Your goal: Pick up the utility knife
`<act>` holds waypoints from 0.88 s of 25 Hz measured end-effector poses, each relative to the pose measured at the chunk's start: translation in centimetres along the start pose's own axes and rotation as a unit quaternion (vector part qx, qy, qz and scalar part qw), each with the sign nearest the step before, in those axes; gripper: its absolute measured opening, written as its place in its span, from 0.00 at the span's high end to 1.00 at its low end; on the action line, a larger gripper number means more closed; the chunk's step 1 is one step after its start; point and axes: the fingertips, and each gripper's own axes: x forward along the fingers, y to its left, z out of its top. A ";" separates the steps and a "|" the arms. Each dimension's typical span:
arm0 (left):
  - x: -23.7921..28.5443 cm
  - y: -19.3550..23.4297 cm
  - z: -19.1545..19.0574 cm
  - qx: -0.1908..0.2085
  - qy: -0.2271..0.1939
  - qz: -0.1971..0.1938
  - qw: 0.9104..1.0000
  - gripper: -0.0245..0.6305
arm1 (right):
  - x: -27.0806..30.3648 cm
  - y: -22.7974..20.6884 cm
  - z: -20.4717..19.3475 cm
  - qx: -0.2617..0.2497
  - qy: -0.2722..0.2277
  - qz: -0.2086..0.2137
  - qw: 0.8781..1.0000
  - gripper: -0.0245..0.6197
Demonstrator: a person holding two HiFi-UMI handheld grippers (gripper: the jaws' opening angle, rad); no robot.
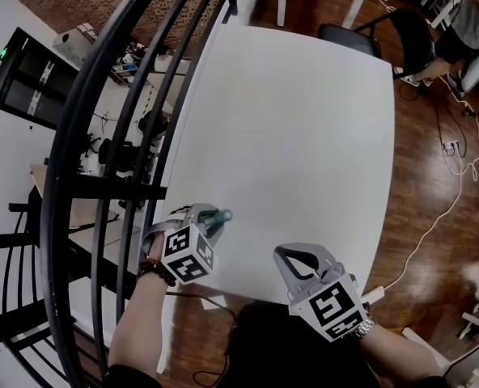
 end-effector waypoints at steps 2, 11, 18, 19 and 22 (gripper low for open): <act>-0.7 0.1 0.4 -0.010 -0.007 0.012 1.000 0.75 | -0.4 0.2 0.1 -0.004 -0.004 0.003 1.000 0.97; -4.5 -0.8 4.2 -0.067 -0.049 0.084 0.993 0.75 | -3.5 0.3 -0.1 -0.026 -0.031 0.020 0.999 0.97; -6.8 -3.9 8.3 -0.123 -0.090 0.142 0.978 0.75 | -7.1 -0.1 -2.0 -0.045 -0.048 0.026 0.998 0.97; -7.0 -4.4 9.1 -0.133 -0.100 0.149 0.975 0.75 | -7.6 -0.4 -2.4 -0.046 -0.051 0.025 0.997 0.97; -7.7 -5.8 11.6 -0.164 -0.131 0.168 0.963 0.75 | -9.3 -1.1 -3.5 -0.051 -0.060 0.023 0.997 0.97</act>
